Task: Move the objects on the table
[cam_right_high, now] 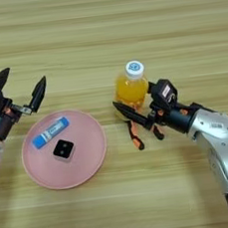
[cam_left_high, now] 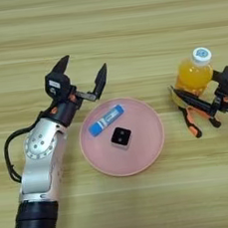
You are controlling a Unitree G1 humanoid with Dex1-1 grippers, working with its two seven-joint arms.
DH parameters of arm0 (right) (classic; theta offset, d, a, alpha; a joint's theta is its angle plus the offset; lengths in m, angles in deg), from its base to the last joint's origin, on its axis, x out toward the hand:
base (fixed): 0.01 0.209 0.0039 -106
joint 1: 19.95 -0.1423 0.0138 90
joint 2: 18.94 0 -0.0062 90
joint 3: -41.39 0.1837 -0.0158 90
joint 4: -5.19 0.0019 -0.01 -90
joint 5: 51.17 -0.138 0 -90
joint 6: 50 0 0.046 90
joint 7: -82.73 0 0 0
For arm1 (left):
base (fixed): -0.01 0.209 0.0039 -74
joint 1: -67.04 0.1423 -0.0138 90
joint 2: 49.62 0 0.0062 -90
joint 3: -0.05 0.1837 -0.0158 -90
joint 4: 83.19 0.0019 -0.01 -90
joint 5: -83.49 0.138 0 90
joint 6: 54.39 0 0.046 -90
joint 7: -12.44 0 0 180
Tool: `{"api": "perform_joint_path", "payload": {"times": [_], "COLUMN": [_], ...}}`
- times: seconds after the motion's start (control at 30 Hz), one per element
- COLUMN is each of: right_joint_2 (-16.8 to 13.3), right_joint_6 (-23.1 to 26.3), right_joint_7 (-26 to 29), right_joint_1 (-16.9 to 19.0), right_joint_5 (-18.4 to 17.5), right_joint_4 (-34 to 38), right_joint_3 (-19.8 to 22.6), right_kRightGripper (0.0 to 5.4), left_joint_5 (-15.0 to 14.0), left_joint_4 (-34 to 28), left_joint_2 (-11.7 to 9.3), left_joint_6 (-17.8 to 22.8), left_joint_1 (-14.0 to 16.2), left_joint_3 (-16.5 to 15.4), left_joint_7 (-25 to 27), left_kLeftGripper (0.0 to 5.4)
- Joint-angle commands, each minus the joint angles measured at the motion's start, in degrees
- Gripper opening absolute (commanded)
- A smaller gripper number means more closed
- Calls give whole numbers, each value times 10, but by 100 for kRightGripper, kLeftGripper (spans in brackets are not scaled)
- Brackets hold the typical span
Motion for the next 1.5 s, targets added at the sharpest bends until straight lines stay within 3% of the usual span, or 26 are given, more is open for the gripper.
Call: {"api": "perform_joint_path", "payload": {"times": [0.03,0.17,0.53,0.97,1.27,1.5], "right_joint_2": [5,7,19,57,119,152], "right_joint_6": [-15,-14,-6,-4,-10,-54], "right_joint_7": [-25,-46,-118,-237,-335,-393], "right_joint_1": [-29,-38,-69,-93,-85,-80], "right_joint_5": [15,27,63,114,123,140], "right_joint_4": [-15,-31,-83,-147,-151,-169], "right_joint_3": [15,18,30,42,57,67], "right_kRightGripper": [344,344,344,344,344,344], "left_joint_5": [23,22,57,62,60,58], "left_joint_4": [21,33,90,122,123,126], "left_joint_2": [-1,7,9,8,7,7], "left_joint_6": [-24,-29,-72,-87,-94,-96], "left_joint_1": [4,11,6,-4,-7,-10], "left_joint_3": [-7,-13,-22,-35,-35,-38], "left_joint_7": [-16,-32,-78,-101,-101,-99], "left_kLeftGripper": [540,540,540,540,540,540]}}
